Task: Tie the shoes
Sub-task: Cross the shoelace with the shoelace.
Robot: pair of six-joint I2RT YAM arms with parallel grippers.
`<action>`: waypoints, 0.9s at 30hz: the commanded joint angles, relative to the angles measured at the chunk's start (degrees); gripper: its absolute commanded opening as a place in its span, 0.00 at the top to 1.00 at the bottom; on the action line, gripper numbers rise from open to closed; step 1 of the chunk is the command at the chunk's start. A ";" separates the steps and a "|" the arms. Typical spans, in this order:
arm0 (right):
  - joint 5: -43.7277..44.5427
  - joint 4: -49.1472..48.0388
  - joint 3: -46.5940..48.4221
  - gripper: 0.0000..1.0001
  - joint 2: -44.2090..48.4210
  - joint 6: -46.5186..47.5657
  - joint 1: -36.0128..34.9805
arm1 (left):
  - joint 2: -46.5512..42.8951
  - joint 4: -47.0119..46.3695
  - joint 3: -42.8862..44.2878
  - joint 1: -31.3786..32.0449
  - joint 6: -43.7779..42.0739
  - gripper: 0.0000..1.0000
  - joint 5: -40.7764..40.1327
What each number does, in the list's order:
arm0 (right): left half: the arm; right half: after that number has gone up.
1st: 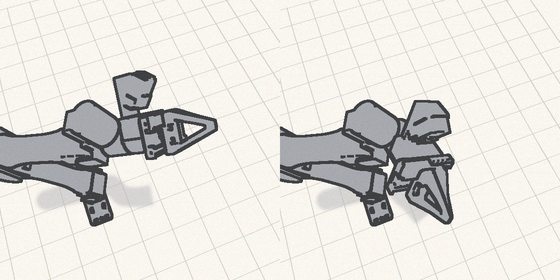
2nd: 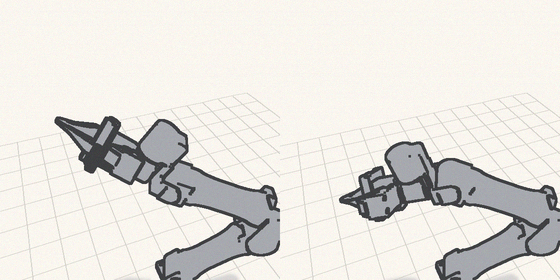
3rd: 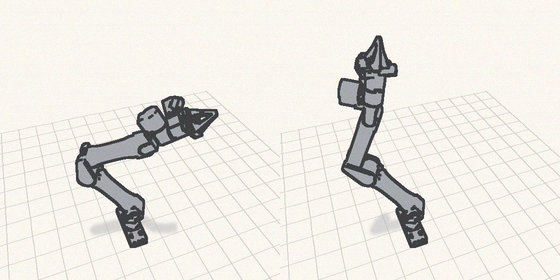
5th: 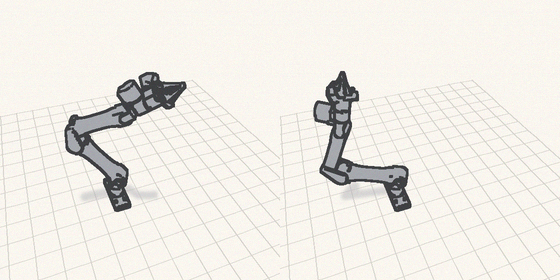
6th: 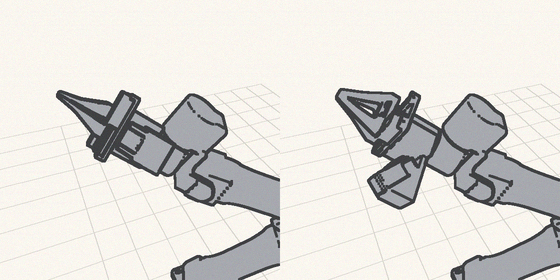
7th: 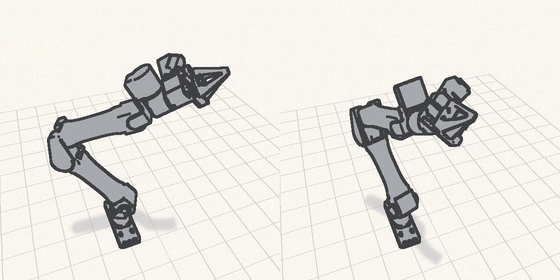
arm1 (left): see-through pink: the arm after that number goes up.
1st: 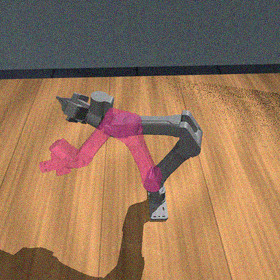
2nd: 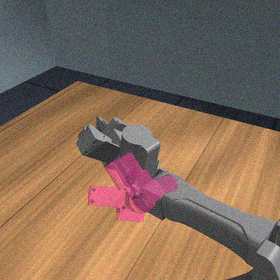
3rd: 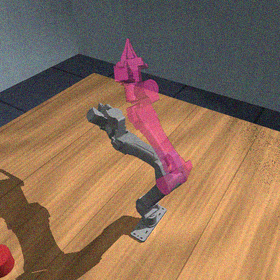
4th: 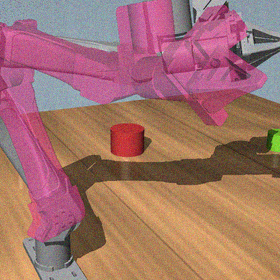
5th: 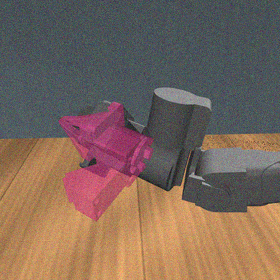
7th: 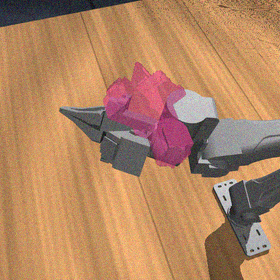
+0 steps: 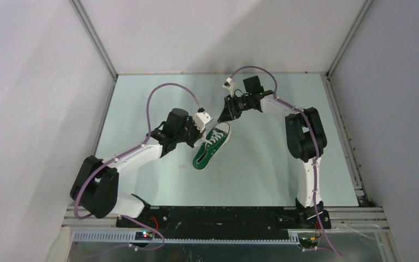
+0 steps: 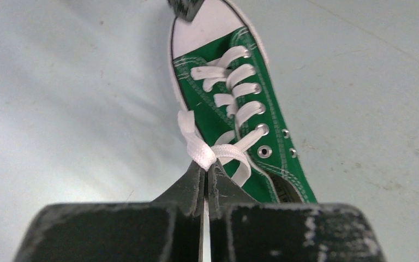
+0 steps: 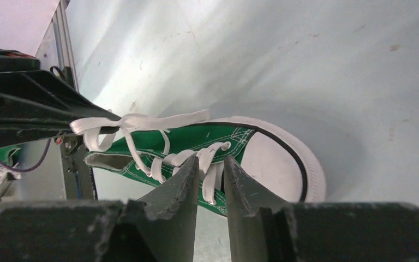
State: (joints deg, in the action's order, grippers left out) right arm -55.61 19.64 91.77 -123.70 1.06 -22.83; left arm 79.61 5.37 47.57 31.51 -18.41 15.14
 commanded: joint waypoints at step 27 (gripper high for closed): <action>-10.37 -6.48 4.25 0.86 -7.77 -0.80 -10.16 | -4.09 -4.49 -1.64 0.05 12.13 1.00 -9.84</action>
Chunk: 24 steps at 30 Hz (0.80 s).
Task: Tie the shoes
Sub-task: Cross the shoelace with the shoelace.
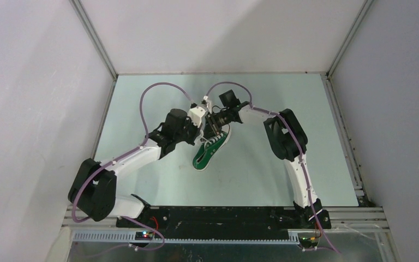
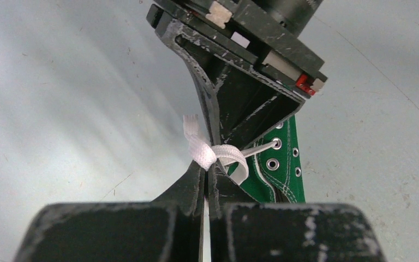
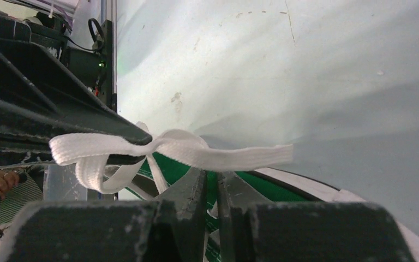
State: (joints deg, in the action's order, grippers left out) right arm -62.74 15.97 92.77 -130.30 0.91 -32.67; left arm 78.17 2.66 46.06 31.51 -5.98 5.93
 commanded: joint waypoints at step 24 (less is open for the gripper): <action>-4.35 21.97 10.94 0.78 -3.91 26.56 -3.40 | -2.25 -2.32 0.52 -0.22 -4.58 1.00 0.59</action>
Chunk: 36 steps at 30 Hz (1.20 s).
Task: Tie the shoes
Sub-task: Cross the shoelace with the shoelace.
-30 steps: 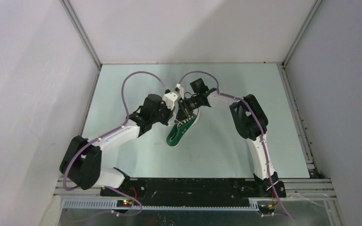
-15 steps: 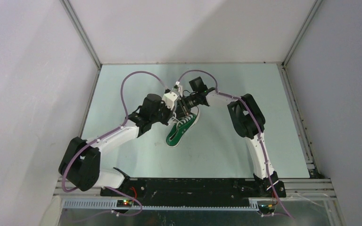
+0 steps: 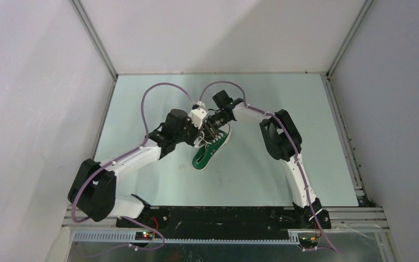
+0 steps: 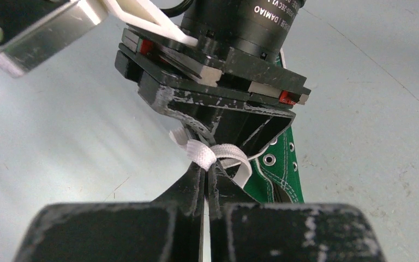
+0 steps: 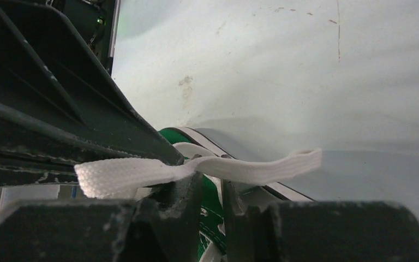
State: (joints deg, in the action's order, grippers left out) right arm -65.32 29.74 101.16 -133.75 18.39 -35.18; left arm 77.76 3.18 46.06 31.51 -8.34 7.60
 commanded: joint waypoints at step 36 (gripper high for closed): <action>-8.21 -2.70 -0.68 0.77 -1.51 -1.61 -3.38 | -1.58 -2.89 0.04 -0.31 -1.60 1.00 -0.68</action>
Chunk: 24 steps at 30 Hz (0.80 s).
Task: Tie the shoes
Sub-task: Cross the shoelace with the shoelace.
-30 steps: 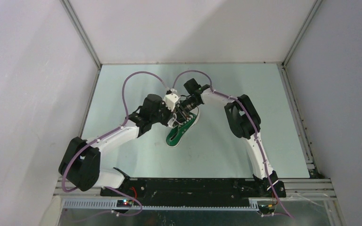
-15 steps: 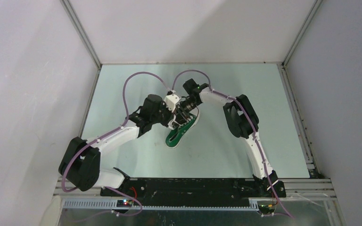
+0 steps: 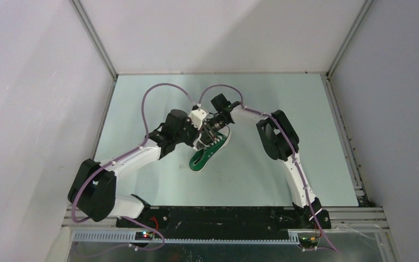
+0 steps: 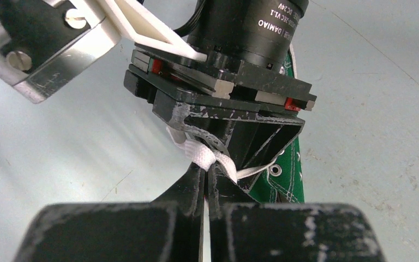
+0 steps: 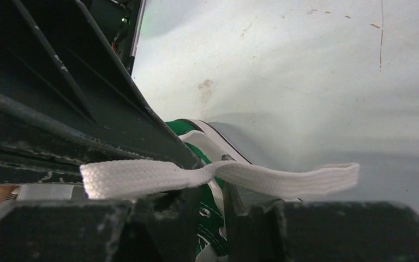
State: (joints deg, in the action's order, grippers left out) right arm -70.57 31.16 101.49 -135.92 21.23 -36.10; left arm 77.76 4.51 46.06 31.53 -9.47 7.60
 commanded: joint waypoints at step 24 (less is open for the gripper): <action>4.03 -30.22 -15.79 1.00 12.08 -31.20 4.95 | -3.72 -2.50 -3.11 -1.02 -2.27 1.00 -3.51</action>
State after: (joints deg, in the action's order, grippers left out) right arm -66.19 4.03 86.94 -127.87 -7.25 -31.09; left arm 75.57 3.60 43.70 31.03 -9.61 6.66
